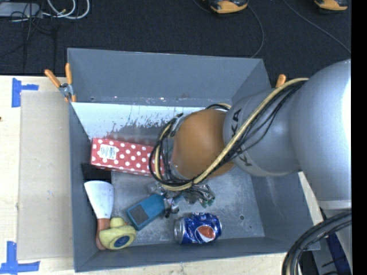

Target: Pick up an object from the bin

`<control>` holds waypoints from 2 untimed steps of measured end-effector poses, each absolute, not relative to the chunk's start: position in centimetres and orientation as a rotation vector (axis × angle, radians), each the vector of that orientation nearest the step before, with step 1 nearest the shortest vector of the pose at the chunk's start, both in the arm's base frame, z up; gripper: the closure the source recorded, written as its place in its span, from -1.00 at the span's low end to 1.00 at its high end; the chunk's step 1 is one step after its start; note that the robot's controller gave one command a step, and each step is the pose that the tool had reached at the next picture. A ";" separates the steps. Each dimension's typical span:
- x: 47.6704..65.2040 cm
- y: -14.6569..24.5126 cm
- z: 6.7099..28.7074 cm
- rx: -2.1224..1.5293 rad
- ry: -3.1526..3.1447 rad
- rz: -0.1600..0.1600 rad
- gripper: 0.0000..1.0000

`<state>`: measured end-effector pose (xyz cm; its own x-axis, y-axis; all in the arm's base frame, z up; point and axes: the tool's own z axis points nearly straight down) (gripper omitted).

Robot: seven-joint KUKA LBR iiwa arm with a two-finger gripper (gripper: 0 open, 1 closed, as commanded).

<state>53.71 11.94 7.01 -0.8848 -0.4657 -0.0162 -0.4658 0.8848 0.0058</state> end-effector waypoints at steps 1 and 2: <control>53.6 11.9 7.2 -0.754 3.038 0.015 1.00; 53.1 10.2 8.3 -1.108 2.930 0.013 1.00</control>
Offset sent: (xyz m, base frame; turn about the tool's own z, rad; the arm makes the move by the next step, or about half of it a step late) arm -0.0054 -0.0233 -0.0001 -0.3047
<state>53.10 10.21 8.33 -0.7496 -0.6618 -0.0112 -0.6618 0.7496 0.0049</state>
